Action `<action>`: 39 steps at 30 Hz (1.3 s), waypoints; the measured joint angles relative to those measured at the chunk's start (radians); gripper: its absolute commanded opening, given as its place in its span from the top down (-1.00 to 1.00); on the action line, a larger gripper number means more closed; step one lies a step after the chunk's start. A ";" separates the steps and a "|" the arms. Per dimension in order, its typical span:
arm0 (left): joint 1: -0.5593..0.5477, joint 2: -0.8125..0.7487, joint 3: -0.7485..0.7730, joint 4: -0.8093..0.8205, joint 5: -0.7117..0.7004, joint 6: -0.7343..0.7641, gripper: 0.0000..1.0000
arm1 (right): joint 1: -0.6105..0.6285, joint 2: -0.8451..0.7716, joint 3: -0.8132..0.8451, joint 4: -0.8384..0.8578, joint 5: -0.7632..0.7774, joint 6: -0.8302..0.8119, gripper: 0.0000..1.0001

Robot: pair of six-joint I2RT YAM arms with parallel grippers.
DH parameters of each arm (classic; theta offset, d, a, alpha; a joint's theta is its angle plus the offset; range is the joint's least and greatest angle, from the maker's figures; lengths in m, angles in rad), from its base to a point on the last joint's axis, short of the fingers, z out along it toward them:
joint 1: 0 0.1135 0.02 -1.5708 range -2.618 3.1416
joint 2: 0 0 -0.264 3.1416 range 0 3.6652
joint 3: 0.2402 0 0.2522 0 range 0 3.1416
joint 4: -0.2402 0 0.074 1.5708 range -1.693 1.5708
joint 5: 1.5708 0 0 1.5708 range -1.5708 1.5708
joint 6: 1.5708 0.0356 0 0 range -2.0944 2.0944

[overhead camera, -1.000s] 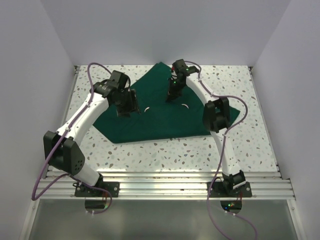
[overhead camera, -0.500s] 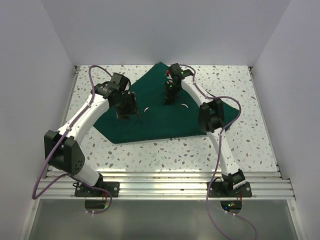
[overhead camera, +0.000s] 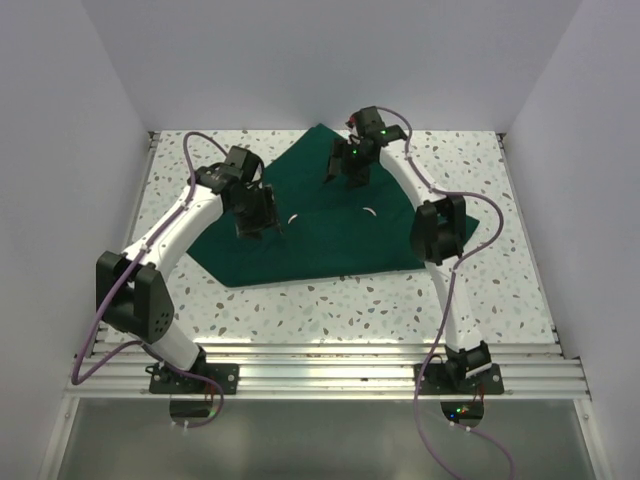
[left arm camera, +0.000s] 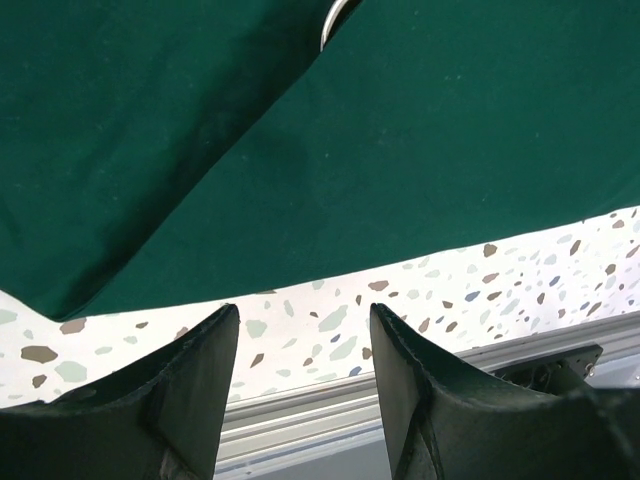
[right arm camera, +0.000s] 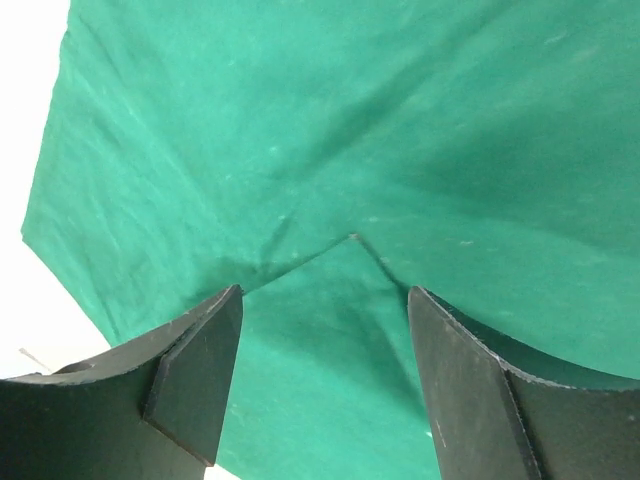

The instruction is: Prepare the surgical pack

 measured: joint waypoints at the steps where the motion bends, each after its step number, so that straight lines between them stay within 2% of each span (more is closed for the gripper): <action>1: 0.000 0.003 0.000 0.004 0.003 0.000 -0.18 | -0.010 -0.006 0.004 0.000 -0.002 -0.008 -0.41; 5: 0.000 0.004 0.000 0.010 0.009 0.002 -0.18 | -0.042 -0.011 -0.006 -0.018 -0.016 -0.060 -0.37; 7: 0.000 0.004 -0.002 0.010 0.011 0.003 -0.18 | -0.048 -0.009 -0.016 -0.041 -0.022 -0.090 -0.24; 13: 0.000 0.004 -0.006 0.013 0.013 0.010 -0.17 | -0.043 -0.005 -0.055 -0.068 -0.056 -0.151 -0.11; 34: 0.000 0.004 -0.030 0.016 0.020 0.018 -0.18 | -0.034 0.011 -0.140 -0.098 -0.063 -0.206 -0.09; 37: 0.000 0.004 -0.030 0.016 0.021 0.018 -0.18 | -0.031 0.012 -0.140 -0.097 -0.072 -0.206 -0.01; 39: 0.000 0.004 -0.030 0.016 0.022 0.019 -0.18 | -0.028 0.016 -0.135 -0.097 -0.087 -0.203 0.15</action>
